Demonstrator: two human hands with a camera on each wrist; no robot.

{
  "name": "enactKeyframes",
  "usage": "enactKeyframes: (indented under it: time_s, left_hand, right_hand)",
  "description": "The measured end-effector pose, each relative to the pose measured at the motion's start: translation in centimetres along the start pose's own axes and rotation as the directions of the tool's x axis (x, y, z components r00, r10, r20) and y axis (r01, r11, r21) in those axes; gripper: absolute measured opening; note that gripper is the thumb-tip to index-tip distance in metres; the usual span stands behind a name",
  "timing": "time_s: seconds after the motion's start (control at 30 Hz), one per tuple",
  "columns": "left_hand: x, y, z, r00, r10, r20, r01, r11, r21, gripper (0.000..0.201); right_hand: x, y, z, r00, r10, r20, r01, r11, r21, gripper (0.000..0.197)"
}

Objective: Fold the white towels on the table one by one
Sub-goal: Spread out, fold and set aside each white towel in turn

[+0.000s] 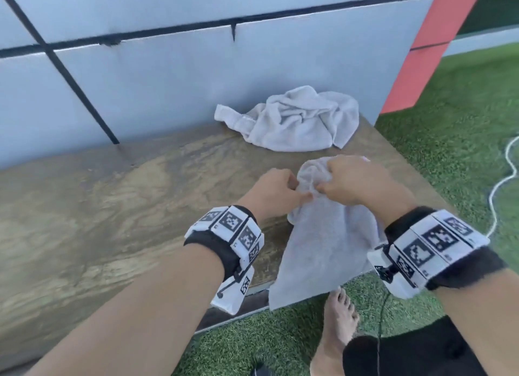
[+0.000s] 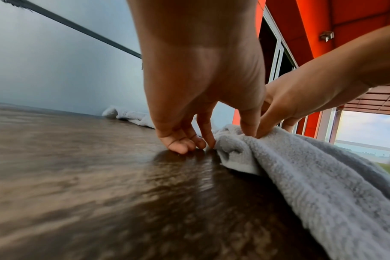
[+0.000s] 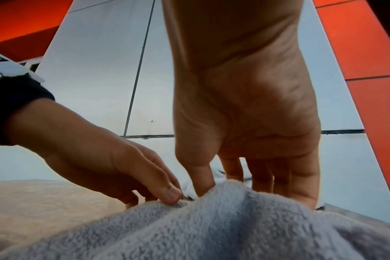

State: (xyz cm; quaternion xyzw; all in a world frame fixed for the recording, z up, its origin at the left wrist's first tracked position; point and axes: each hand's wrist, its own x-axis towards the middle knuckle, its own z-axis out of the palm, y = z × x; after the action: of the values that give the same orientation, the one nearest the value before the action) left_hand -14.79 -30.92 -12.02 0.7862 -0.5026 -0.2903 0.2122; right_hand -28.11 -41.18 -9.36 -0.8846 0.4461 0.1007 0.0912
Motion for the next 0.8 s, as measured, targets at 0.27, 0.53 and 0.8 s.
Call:
enactKeyframes:
  time_s: [0.27, 0.53, 0.8]
  left_hand:
    - [0.5, 0.8, 0.5, 0.996, -0.069, -0.062, 0.052, 0.97, -0.236, 0.062]
    - [-2.4, 0.5, -2.4, 0.991, -0.128, -0.04, 0.064, 0.713, -0.698, 0.06]
    - [-7.5, 0.4, -9.1, 0.894, -0.03, -0.447, -0.202, 0.864, -0.461, 0.024]
  right_hand:
    - [-1.2, -1.2, -0.7, 0.978, -0.044, -0.202, 0.094, 0.966, 0.242, 0.007]
    - [-3.1, -3.9, -2.2, 0.812, -0.155, -0.563, 0.486, 0.713, 0.506, 0.017]
    - [-4.2, -8.5, -3.7, 0.797, -0.116, -0.593, 0.549, 0.55, 0.629, 0.023]
